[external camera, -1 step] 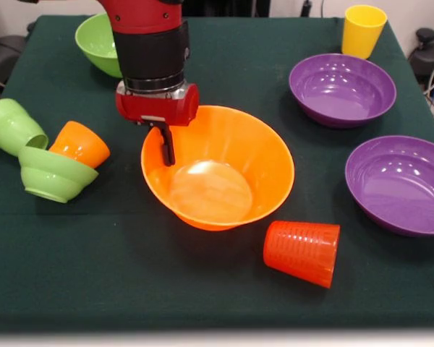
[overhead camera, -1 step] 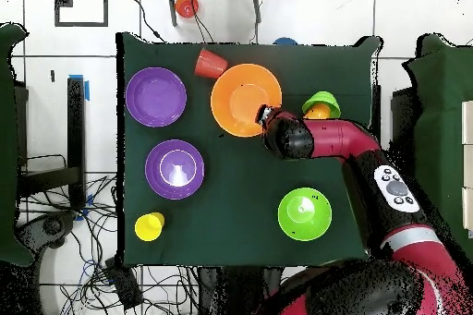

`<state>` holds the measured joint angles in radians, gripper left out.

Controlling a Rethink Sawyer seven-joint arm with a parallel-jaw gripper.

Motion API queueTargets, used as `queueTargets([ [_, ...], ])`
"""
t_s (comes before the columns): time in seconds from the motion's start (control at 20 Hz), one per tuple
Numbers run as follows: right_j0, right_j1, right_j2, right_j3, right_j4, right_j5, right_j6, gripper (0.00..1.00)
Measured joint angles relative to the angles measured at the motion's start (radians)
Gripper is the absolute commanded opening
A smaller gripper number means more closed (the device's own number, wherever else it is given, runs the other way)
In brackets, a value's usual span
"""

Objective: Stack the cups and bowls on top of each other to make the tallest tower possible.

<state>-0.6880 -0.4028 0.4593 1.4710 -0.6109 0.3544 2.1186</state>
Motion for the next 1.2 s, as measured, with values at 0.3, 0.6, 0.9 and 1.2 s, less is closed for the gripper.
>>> queueTargets([
  [0.3, 0.016, 0.033, 0.0, -0.051, 0.0, -0.001, 0.0, 0.0],
  [0.6, 0.029, 0.049, -0.001, -0.088, -0.005, -0.012, 0.0, 1.0],
  [0.9, 0.031, 0.076, -0.004, -0.106, -0.041, -0.012, 0.0, 1.0],
  [1.2, 0.034, 0.089, -0.011, -0.115, -0.06, -0.012, 0.0, 1.0],
])
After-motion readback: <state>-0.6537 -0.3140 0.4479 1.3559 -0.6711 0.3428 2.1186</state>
